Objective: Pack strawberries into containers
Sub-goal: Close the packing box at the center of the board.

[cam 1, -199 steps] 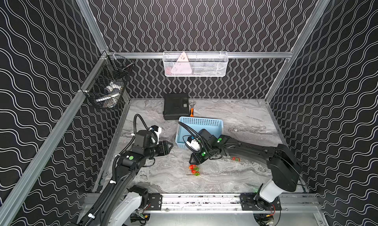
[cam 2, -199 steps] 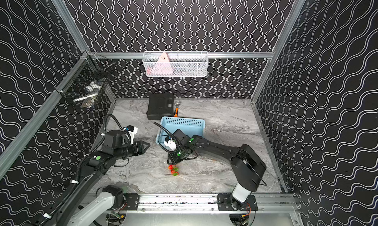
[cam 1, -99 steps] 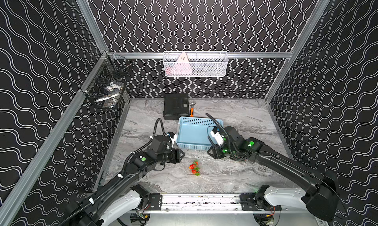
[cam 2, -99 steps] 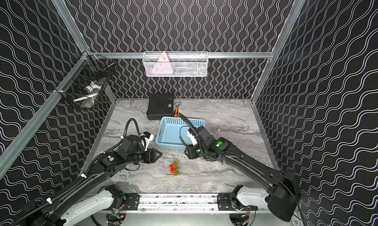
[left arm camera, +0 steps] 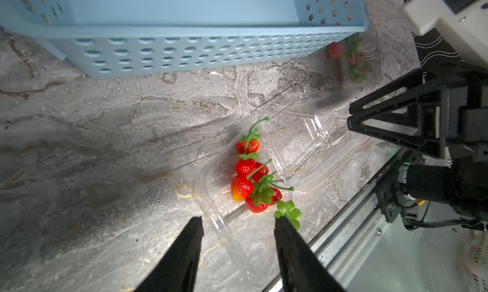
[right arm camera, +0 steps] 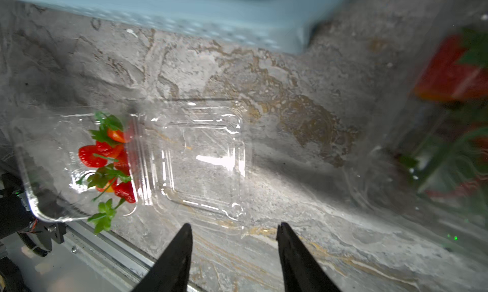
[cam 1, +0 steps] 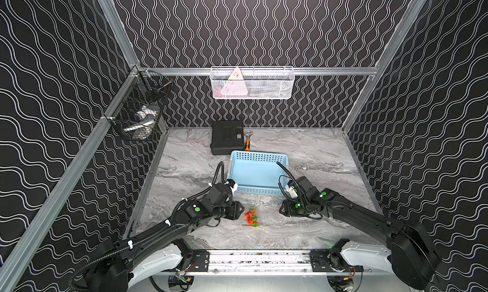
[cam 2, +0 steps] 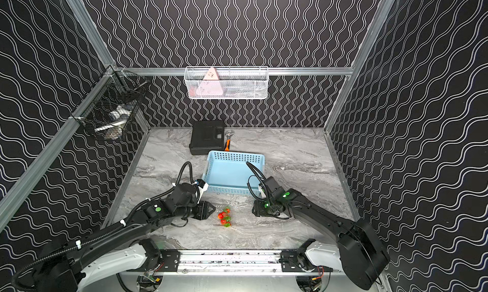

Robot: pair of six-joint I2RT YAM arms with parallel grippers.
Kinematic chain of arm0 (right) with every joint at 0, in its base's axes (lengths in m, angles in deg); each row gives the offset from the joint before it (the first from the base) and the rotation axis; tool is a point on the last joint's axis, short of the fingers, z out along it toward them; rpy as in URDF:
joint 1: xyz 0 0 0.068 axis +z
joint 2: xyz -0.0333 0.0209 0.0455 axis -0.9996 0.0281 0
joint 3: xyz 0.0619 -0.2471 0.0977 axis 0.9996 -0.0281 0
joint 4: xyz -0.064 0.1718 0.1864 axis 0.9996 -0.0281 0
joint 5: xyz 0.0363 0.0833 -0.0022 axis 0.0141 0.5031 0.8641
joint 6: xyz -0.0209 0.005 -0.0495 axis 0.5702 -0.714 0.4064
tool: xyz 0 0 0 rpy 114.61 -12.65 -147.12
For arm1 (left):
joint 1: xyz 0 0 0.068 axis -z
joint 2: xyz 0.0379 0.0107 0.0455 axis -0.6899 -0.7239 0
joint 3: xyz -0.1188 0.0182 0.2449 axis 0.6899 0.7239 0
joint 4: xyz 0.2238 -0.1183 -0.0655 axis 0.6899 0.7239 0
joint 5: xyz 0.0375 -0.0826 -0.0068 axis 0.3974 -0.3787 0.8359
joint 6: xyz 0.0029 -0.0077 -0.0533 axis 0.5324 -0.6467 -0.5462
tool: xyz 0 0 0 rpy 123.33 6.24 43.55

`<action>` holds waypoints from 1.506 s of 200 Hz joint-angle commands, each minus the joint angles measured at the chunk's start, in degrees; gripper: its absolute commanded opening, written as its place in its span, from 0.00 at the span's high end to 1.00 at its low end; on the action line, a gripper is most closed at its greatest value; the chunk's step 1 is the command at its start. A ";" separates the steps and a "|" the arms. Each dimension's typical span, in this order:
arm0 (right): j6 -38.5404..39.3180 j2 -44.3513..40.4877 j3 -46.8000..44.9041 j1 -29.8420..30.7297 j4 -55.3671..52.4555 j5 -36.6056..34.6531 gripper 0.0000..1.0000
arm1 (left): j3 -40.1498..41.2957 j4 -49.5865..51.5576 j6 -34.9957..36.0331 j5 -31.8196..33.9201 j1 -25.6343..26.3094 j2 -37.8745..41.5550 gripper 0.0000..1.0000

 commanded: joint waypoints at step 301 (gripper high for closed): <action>1.22 1.47 6.32 -0.37 11.63 22.99 0.47 | 6.78 -20.42 -2.69 -3.82 0.05 -12.22 0.52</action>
